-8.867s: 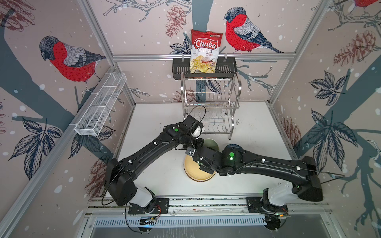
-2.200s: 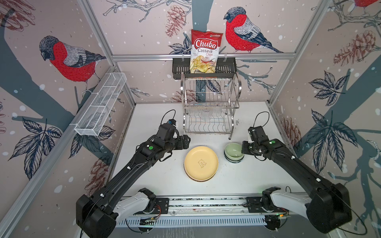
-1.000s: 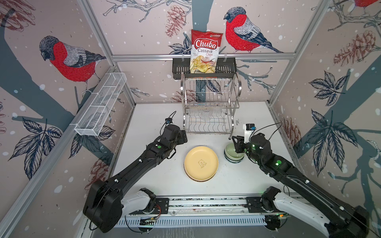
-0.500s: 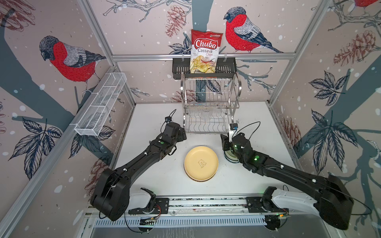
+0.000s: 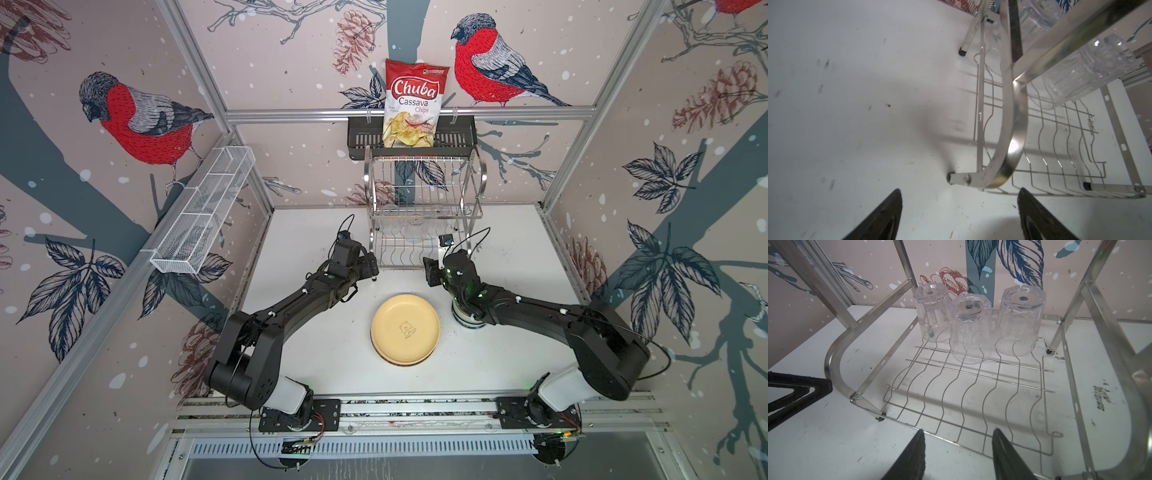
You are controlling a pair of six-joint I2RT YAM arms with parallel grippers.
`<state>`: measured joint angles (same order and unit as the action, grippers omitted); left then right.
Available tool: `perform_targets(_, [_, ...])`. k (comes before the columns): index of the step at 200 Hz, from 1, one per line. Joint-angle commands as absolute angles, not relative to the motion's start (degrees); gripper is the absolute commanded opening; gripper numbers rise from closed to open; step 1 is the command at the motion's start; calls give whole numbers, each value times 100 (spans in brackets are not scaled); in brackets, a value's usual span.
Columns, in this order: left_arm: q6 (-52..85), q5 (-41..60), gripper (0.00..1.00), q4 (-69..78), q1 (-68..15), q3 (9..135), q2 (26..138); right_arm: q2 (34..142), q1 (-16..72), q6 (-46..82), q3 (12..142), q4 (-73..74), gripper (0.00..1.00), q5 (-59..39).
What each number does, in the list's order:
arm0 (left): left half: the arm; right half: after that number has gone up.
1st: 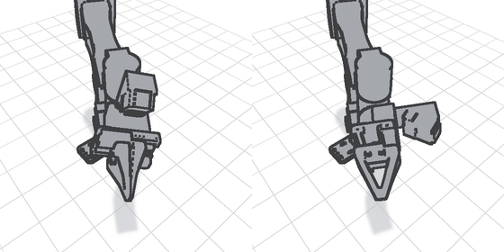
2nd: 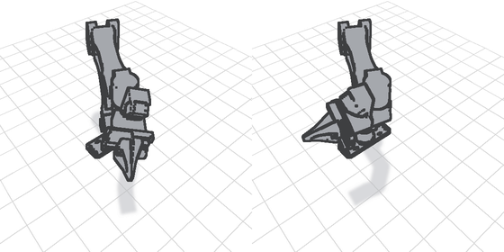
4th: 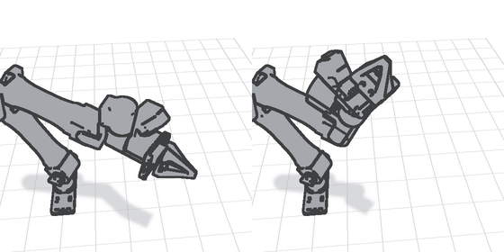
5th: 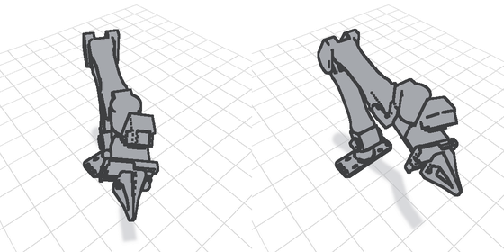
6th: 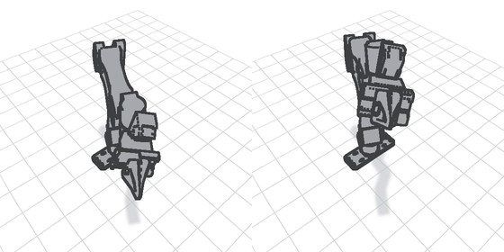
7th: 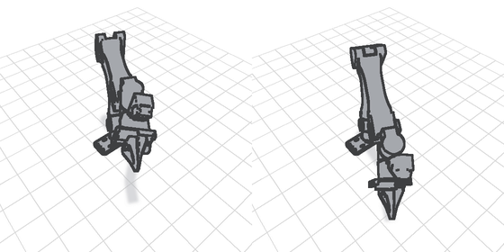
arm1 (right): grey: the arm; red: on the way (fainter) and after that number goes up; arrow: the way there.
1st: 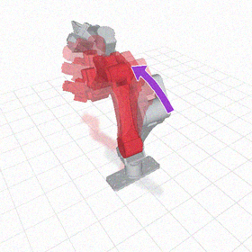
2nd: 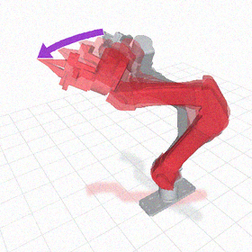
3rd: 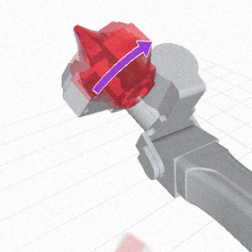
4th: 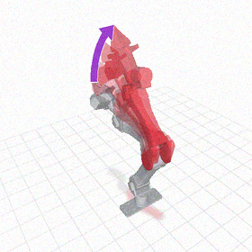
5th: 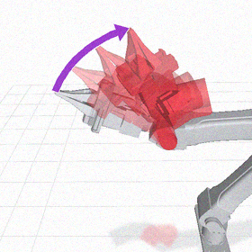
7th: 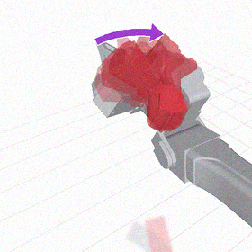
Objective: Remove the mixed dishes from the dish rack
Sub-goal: 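Reach the right gripper into the rack toward the clear glass tumblers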
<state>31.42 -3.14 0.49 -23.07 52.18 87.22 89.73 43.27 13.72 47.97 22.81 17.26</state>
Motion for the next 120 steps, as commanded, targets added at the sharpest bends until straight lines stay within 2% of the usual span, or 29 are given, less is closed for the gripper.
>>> perform_targets(1, [2989,65,81,227,-2296,5588,9115,9225,4210,1342,4998,2650,53,1371])
perform_targets(28, [2940,184,69,175,-2285,6003,9588,9527,4039,1337,5246,2680,53,1155])
perform_targets(66, [2840,176,44,196,-2285,6294,9808,9900,3876,1341,5528,2790,53,1129])
perform_targets(120, [2785,339,10,167,-2285,6433,9981,10688,3654,1238,6190,2971,64,1151])
